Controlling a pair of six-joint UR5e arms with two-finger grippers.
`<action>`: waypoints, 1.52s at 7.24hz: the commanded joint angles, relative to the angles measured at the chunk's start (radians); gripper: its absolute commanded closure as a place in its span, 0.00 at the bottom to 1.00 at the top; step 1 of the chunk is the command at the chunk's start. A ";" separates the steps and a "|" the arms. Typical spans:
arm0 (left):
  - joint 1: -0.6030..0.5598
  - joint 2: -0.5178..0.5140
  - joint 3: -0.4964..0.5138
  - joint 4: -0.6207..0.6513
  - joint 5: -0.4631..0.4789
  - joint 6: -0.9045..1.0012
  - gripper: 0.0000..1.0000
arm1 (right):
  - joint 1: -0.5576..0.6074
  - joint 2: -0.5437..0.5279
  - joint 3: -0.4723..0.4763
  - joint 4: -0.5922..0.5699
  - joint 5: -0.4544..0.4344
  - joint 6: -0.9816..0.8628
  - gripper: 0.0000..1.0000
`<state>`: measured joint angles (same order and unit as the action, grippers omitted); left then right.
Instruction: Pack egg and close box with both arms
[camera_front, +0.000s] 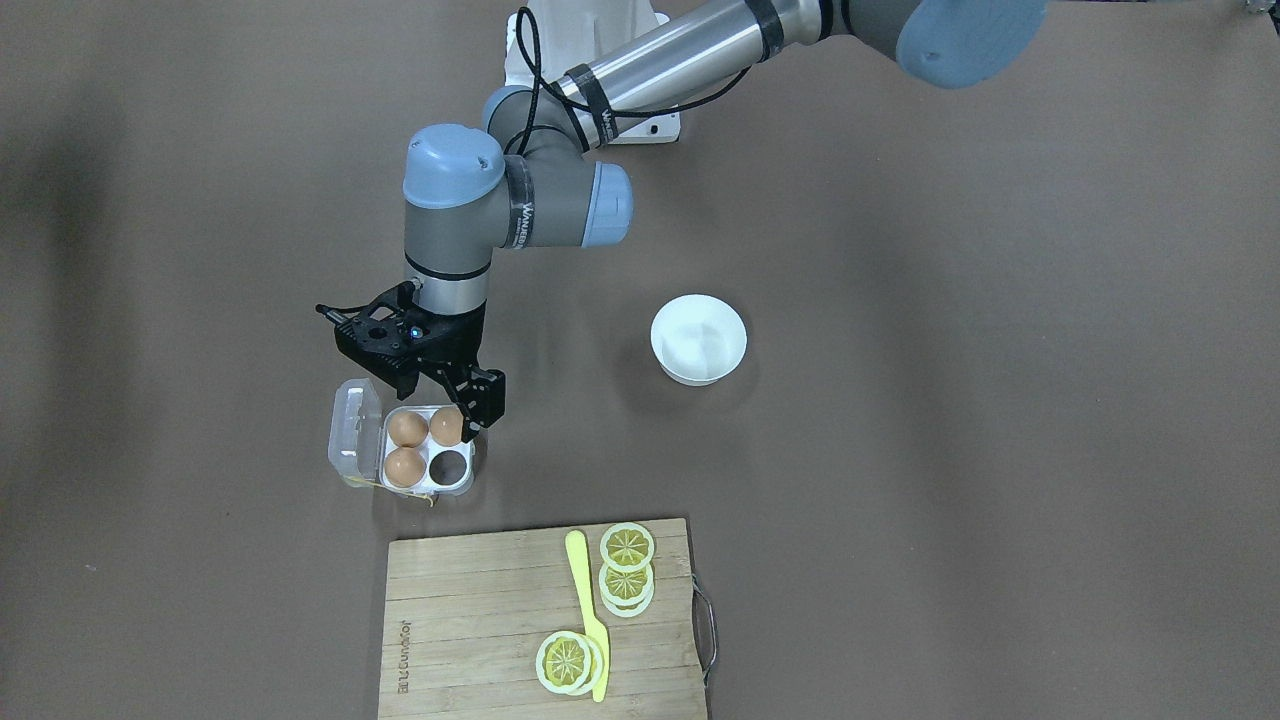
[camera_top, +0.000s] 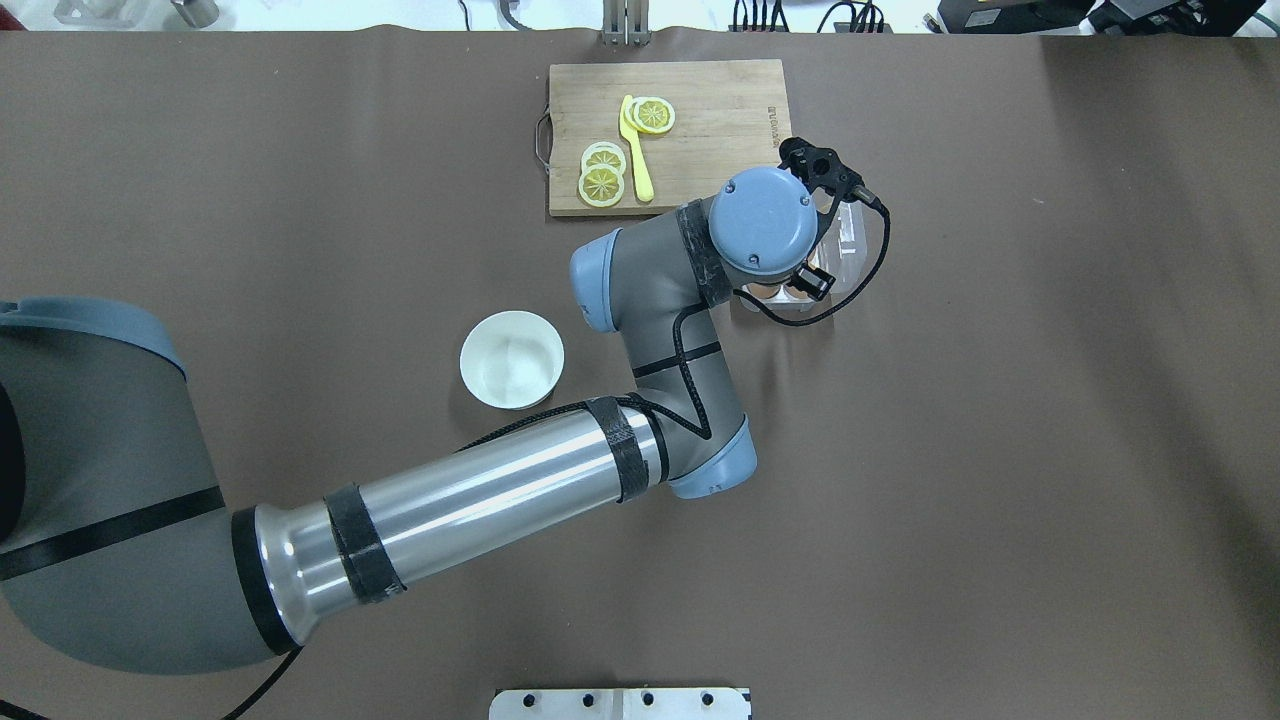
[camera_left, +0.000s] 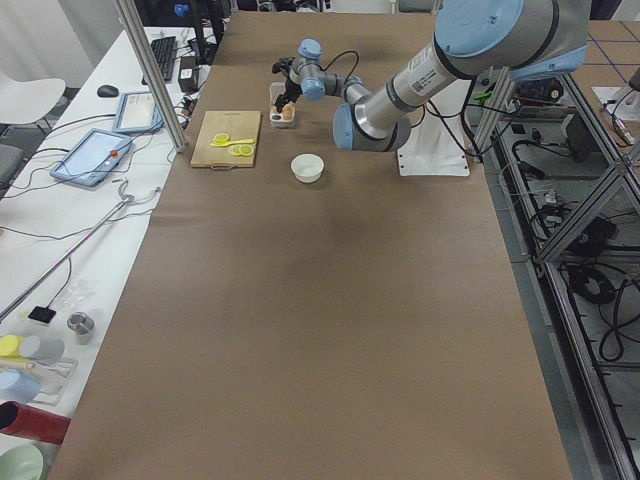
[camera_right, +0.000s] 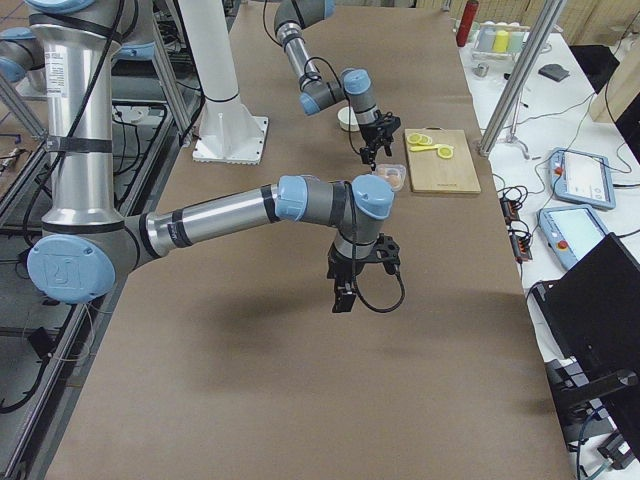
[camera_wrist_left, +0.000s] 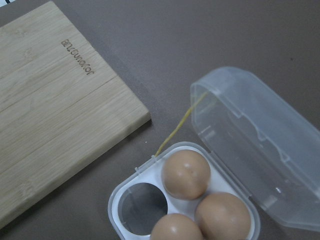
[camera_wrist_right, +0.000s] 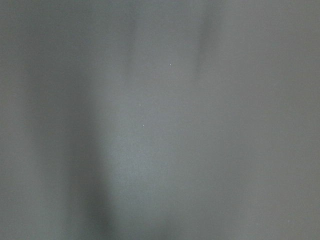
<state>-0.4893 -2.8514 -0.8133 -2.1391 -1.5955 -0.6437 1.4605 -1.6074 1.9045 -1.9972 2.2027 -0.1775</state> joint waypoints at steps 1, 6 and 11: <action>-0.024 0.004 -0.057 0.080 -0.053 -0.007 0.02 | -0.002 0.000 0.001 0.000 0.002 0.001 0.00; -0.173 0.318 -0.592 0.532 -0.360 0.119 0.02 | -0.008 0.001 0.001 -0.002 0.012 0.006 0.00; -0.406 0.728 -1.113 0.991 -0.485 0.399 0.02 | -0.048 0.010 0.002 0.002 0.064 0.012 0.00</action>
<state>-0.8396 -2.2116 -1.8351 -1.2318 -2.0765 -0.3110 1.4246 -1.6019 1.9066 -1.9963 2.2618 -0.1659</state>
